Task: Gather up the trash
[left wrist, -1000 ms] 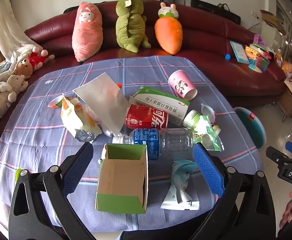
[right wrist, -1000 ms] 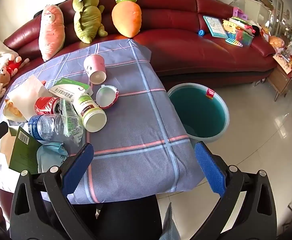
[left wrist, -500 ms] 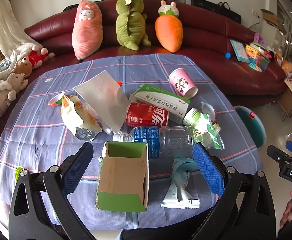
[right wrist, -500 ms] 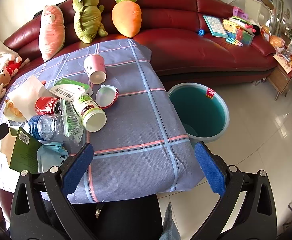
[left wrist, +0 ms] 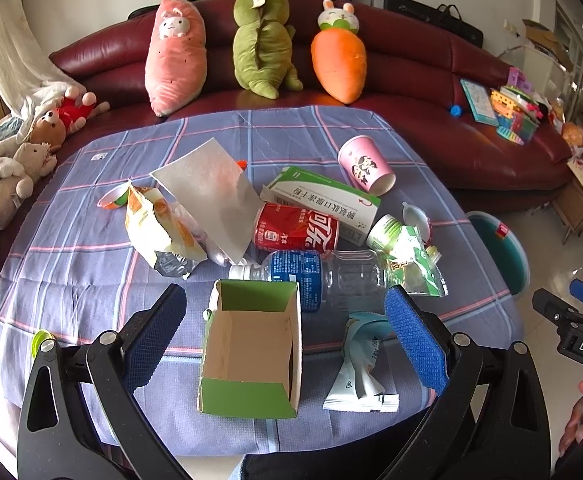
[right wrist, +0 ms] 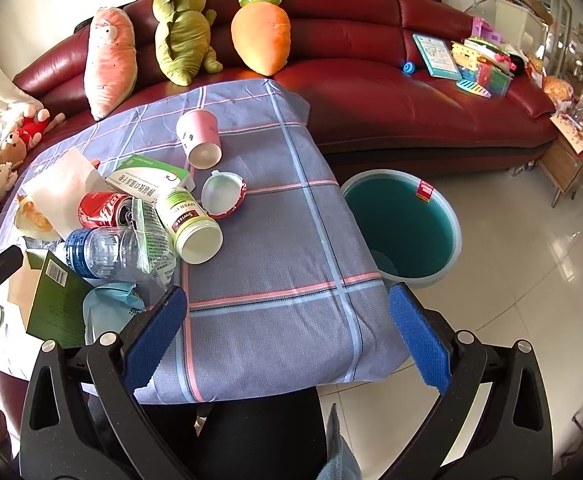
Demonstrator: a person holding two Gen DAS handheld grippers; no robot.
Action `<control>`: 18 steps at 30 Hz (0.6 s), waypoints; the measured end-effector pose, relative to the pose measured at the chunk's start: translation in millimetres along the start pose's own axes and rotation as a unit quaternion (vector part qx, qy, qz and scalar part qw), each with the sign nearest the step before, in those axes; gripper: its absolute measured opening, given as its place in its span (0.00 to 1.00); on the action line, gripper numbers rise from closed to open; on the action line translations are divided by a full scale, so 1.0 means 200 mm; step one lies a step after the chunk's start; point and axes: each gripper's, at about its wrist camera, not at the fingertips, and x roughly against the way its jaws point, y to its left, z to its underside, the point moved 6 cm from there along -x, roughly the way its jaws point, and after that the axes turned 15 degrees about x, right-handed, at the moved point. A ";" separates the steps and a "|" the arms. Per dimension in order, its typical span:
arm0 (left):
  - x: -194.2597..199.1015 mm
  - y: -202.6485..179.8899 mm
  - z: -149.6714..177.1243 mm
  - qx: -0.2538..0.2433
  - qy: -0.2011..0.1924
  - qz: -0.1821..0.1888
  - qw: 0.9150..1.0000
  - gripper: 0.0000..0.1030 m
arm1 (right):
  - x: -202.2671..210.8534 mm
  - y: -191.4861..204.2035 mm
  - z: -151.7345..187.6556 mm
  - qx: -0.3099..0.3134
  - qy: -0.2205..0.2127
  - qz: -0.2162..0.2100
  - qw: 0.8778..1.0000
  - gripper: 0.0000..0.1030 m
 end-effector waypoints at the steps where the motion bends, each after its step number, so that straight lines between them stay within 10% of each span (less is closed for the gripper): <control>1: 0.00 0.00 0.01 0.000 0.000 0.000 1.000 0.96 | 0.00 0.01 0.00 0.002 -0.001 0.000 1.000 0.94; 18: 0.10 0.16 0.02 0.025 0.003 0.007 1.000 0.96 | 0.04 0.09 -0.03 0.028 -0.002 -0.010 1.000 0.94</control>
